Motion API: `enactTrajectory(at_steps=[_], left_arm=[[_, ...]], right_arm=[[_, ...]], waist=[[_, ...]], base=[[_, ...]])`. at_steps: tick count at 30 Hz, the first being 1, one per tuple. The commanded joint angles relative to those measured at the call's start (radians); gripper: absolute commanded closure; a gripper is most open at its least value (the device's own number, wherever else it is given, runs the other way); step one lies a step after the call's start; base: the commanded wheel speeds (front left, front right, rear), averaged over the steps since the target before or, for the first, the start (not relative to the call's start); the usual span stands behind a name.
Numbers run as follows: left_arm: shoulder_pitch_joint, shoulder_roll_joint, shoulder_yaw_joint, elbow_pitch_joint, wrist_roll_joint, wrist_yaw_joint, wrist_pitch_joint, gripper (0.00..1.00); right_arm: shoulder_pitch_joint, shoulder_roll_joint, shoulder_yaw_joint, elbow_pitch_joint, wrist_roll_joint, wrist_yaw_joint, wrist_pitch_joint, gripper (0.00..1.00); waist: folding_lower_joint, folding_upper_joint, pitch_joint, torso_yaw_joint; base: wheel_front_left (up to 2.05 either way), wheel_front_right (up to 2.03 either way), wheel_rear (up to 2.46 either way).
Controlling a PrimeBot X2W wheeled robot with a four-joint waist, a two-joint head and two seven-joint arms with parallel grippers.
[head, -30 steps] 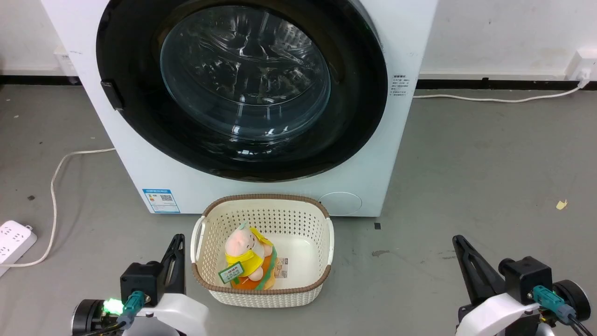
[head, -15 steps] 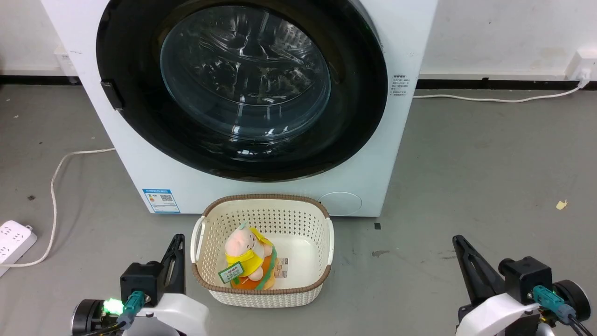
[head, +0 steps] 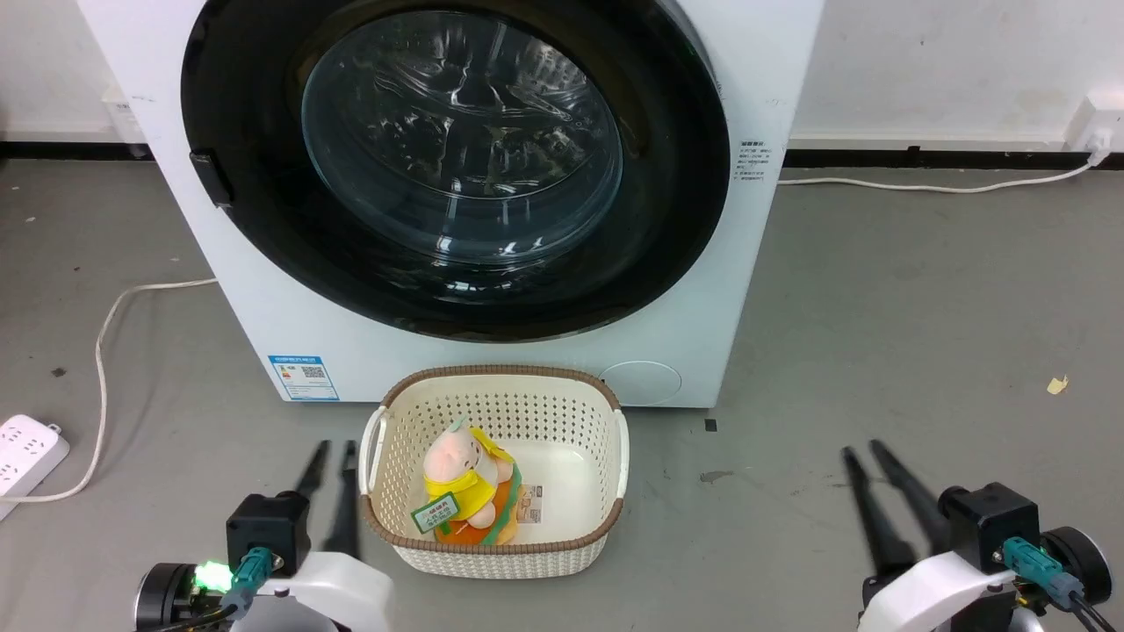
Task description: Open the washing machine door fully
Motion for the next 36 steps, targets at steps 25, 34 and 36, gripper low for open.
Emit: enactTrajectory(at_steps=[25,34,36], left_arm=[[-0.015,0.000,-0.036,-0.004,-0.010,0.015,-0.050,0.00],[-0.044,0.000,-0.054,-0.018,-0.015,0.021,-0.068,0.00],[-0.053,0.000,-0.059,-0.021,-0.016,0.023,-0.073,0.00]], right_arm=[[-0.021,0.001,-0.017,-0.010,0.072,0.000,-0.050,0.00],[-0.083,-0.012,-0.011,0.002,0.117,0.000,-0.068,0.00],[-0.106,-0.018,-0.010,0.008,0.139,0.000,-0.070,0.00]], waist=[[0.0000,0.0000,0.028,0.003],[0.0000,0.0000,0.075,0.015],[0.0000,0.0000,0.088,0.018]], base=[[0.00,0.00,0.00],[0.00,0.00,0.00],[0.00,0.00,0.00]])
